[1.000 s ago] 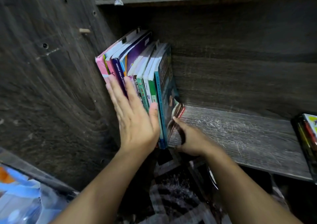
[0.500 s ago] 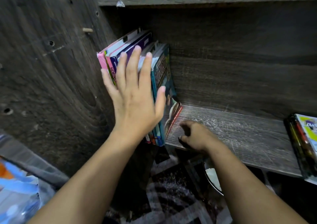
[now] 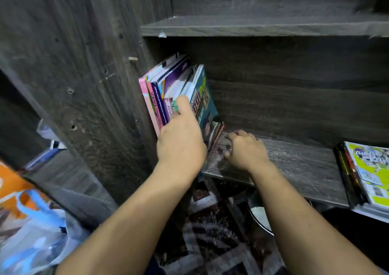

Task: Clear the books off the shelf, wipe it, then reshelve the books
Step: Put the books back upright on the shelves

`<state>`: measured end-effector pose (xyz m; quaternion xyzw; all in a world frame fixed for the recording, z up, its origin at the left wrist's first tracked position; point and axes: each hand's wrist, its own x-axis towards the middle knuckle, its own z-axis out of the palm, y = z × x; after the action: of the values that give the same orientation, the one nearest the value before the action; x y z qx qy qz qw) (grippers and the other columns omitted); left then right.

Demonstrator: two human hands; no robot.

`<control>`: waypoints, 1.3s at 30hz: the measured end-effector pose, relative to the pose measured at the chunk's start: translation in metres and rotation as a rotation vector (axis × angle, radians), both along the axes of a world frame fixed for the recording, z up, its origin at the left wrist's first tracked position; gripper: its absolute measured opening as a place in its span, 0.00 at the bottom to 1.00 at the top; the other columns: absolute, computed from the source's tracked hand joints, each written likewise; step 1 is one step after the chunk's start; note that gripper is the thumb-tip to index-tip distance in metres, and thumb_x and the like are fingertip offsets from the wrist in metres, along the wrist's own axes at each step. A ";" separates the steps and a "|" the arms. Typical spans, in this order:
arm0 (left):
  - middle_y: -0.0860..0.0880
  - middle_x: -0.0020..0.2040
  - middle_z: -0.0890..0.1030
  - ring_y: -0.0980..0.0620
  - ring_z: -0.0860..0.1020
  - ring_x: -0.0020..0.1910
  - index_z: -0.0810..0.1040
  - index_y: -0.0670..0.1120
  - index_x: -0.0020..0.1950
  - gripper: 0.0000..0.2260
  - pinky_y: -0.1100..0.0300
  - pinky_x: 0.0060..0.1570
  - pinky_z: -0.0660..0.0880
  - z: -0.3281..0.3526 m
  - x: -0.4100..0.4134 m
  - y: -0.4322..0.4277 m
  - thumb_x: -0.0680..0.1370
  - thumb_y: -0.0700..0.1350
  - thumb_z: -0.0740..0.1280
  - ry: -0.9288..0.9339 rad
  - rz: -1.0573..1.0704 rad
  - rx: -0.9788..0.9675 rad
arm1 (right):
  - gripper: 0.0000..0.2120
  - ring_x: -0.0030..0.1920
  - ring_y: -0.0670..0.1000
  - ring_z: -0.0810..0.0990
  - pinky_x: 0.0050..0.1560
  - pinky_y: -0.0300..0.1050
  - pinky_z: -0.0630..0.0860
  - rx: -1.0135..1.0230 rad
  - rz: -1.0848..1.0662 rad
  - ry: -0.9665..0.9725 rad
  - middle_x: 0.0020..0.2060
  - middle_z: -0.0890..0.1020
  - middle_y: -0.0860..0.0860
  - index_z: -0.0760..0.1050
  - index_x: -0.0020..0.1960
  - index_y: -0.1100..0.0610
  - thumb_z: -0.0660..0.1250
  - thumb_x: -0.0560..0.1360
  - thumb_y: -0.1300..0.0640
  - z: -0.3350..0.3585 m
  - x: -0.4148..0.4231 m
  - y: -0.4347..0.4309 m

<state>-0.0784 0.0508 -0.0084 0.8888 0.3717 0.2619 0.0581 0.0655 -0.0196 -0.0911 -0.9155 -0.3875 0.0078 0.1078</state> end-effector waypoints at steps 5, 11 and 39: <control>0.41 0.45 0.76 0.40 0.75 0.42 0.41 0.59 0.78 0.40 0.51 0.40 0.68 0.010 -0.012 0.010 0.78 0.39 0.64 0.216 -0.033 0.031 | 0.26 0.67 0.58 0.69 0.64 0.54 0.68 0.068 0.080 -0.038 0.70 0.68 0.53 0.66 0.72 0.48 0.64 0.75 0.49 0.021 -0.019 -0.008; 0.40 0.59 0.78 0.38 0.78 0.53 0.53 0.58 0.78 0.36 0.51 0.47 0.74 0.042 -0.060 0.011 0.76 0.43 0.68 0.434 -0.062 0.144 | 0.34 0.68 0.62 0.67 0.64 0.59 0.70 0.323 0.255 -0.080 0.73 0.63 0.56 0.56 0.77 0.52 0.64 0.74 0.56 0.069 -0.041 0.018; 0.41 0.60 0.79 0.38 0.77 0.58 0.68 0.53 0.71 0.28 0.49 0.56 0.76 0.086 -0.057 0.034 0.71 0.48 0.71 0.385 -0.021 0.154 | 0.19 0.46 0.56 0.74 0.43 0.46 0.64 0.594 0.065 -0.022 0.51 0.74 0.52 0.66 0.52 0.54 0.72 0.67 0.53 0.079 -0.005 0.005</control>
<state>-0.1351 0.0846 0.0779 0.9281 0.3454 0.1141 -0.0797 0.0608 -0.0143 -0.0125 -0.8310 -0.4031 -0.1123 0.3665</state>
